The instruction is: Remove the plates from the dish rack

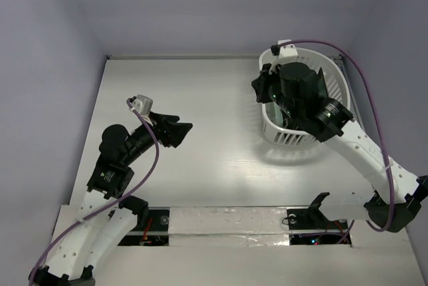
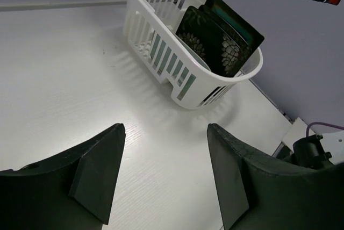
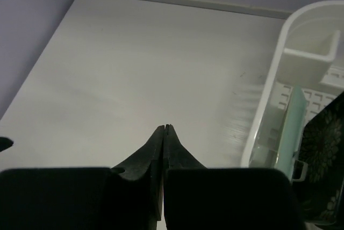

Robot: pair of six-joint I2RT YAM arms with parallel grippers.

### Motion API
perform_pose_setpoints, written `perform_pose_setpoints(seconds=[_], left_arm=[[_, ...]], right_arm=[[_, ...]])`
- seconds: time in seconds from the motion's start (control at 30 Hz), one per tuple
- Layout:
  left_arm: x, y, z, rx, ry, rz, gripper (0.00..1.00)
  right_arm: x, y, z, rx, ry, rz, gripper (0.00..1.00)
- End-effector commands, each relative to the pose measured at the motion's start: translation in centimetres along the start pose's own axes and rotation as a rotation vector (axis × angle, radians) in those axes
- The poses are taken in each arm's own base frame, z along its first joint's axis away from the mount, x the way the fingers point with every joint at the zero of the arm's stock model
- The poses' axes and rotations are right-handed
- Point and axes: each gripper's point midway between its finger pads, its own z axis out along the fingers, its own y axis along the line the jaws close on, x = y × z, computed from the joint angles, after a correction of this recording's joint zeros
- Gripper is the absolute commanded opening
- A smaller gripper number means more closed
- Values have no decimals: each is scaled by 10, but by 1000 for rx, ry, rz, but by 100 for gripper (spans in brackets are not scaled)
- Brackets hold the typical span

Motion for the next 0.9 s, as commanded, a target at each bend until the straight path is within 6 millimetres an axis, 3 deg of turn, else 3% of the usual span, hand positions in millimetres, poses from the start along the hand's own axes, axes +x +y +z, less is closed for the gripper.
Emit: perform_pose_setpoints(seconds=[0.0,0.1,0.17,0.2,0.23,0.37,0.43,0.53,0.6,0.77,0.87], left_arm=[[-24,-10,-3,18,-61,39,59],[-23,-10,-3,19,-59,38,52],[-25,-11,-3,26,-68,42,42],[-25,-11,-3,26,-68,42,38],[-24,-12,-3,27,-67,41,33],[-25,-6,-4,-11,-76,38,5],[-26,-2,-4,-36,-80,35,0],[-26,2,-5,-57,-82,30,0],[-27,2,-6,-61,-88,31,8],[-27,2,-7,-60,-89,30,33],[-26,4,-8,-72,-90,31,39]], right_arm=[[-15,-22,0,140,-44,-20,0],[-2,-46,15,253,-1,-55,0],[5,-80,24,357,22,-56,0],[10,-80,26,351,32,-58,0],[8,-95,29,380,24,-45,0],[21,-118,39,430,70,-57,0],[29,-126,47,460,102,-76,0],[38,-132,58,464,142,-88,0],[46,-137,68,476,168,-97,2],[68,-149,83,526,219,-94,30],[85,-156,89,543,249,-87,40]])
